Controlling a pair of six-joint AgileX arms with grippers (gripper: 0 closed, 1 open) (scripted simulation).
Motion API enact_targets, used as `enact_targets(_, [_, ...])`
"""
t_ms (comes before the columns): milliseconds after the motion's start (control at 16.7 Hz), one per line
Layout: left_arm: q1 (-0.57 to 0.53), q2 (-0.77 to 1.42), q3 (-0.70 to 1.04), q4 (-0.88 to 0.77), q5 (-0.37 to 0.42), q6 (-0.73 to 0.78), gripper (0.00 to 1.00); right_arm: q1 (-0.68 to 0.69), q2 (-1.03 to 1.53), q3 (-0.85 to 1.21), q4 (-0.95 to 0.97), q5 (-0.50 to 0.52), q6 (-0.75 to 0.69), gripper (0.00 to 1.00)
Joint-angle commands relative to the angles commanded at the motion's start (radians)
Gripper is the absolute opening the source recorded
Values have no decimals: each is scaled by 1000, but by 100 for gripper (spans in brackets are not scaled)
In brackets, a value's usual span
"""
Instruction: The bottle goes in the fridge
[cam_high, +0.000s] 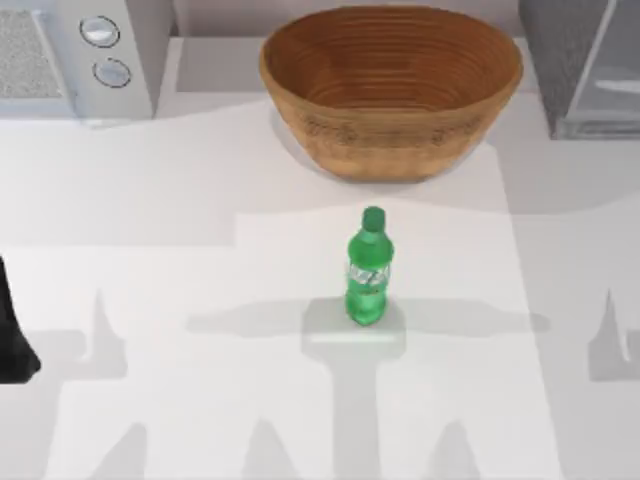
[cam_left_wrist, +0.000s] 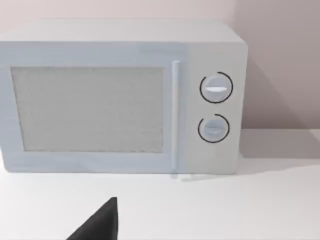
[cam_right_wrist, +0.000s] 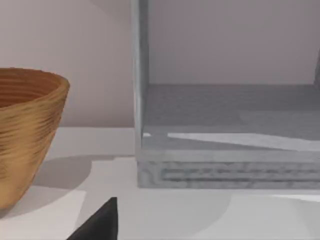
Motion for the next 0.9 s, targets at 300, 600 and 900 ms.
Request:
enact_targets(300, [0, 0, 0, 0, 0, 0, 100, 25, 62, 6, 58, -6, 0, 100])
enact_targets(600, [0, 0, 0, 0, 0, 0, 100, 127, 375, 49, 333, -24, 3, 100])
enact_targets(900, [0, 0, 0, 0, 0, 0, 100, 269, 889, 127, 745, -47, 7, 100])
